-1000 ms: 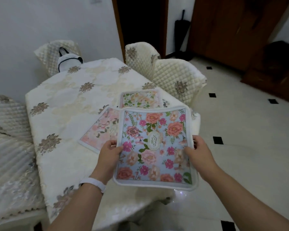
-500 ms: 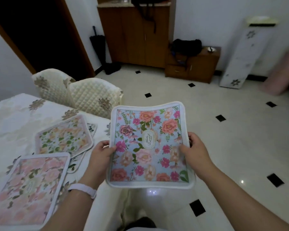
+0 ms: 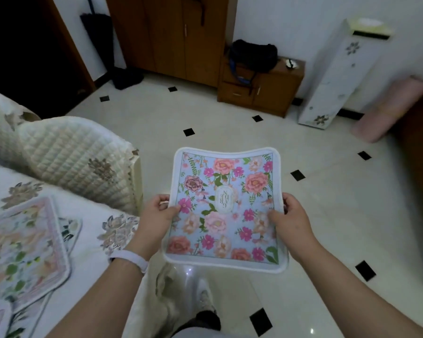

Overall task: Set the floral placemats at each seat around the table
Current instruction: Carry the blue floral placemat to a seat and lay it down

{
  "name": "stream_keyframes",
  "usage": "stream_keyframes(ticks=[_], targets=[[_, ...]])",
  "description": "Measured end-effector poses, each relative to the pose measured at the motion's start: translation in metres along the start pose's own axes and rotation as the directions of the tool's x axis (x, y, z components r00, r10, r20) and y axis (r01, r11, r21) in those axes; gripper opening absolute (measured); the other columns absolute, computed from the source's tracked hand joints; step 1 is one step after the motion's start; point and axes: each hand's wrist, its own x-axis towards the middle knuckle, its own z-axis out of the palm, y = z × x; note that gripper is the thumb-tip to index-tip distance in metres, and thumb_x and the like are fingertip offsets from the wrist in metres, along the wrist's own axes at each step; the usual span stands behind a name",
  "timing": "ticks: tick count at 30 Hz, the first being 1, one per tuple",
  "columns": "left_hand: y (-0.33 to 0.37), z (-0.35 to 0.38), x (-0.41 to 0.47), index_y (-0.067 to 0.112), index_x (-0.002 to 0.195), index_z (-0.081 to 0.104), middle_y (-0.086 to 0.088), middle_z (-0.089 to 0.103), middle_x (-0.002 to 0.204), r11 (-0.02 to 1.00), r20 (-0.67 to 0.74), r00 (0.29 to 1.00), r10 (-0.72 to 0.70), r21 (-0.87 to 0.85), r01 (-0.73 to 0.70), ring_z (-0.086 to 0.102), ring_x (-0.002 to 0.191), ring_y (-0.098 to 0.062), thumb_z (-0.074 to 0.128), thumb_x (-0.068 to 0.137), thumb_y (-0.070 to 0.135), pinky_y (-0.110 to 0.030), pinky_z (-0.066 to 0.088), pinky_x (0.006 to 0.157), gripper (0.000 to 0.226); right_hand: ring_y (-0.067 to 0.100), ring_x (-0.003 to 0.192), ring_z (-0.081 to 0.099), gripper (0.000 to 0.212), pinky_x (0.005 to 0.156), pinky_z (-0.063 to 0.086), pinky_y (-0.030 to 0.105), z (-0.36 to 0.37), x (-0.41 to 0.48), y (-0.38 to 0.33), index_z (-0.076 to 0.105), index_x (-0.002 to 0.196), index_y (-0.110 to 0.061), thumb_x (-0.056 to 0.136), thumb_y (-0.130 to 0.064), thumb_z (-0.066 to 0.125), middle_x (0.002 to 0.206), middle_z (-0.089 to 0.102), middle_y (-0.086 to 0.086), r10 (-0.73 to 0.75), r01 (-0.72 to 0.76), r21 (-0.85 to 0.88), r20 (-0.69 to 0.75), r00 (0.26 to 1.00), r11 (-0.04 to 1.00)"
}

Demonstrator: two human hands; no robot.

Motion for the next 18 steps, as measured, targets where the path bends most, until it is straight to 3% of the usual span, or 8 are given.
stream_keyframes(ticks=[4,14,18], targets=[[0.031,0.018,0.057,0.006,0.100,0.054,-0.011,0.076,0.083,0.999,0.019,1.000,-0.003,-0.043,0.004,0.073,0.067,-0.026,0.063,0.091,0.004,-0.036,0.058,0.059,0.013,0.018,0.075,0.074,0.029,0.072,0.062,0.046,0.004,0.059,-0.036,0.061,0.096,-0.031,0.087,-0.003,0.055,0.093,0.073,-0.001,-0.031,0.031,-0.009,-0.023,0.999,0.999],[0.108,0.056,0.154,0.006,0.105,0.053,-0.013,0.076,0.088,1.000,0.005,1.000,0.025,0.007,-0.025,0.074,0.076,-0.033,0.064,0.092,0.012,-0.048,0.060,0.072,0.018,0.021,0.077,0.073,0.026,0.072,0.061,0.050,0.007,0.171,-0.084,0.059,0.095,-0.030,0.089,-0.005,0.056,0.092,0.072,0.000,-0.057,0.057,0.010,-0.031,0.998,0.998],[0.124,0.070,0.191,0.003,0.109,0.051,-0.014,0.076,0.088,1.000,-0.052,0.999,0.011,0.020,-0.010,0.074,0.076,-0.034,0.064,0.092,0.013,-0.046,0.061,0.069,0.023,0.020,0.078,0.073,0.027,0.075,0.061,0.049,0.016,0.229,-0.097,0.059,0.095,-0.031,0.089,-0.005,0.057,0.093,0.072,-0.001,-0.057,0.057,0.003,0.015,0.998,0.998]])
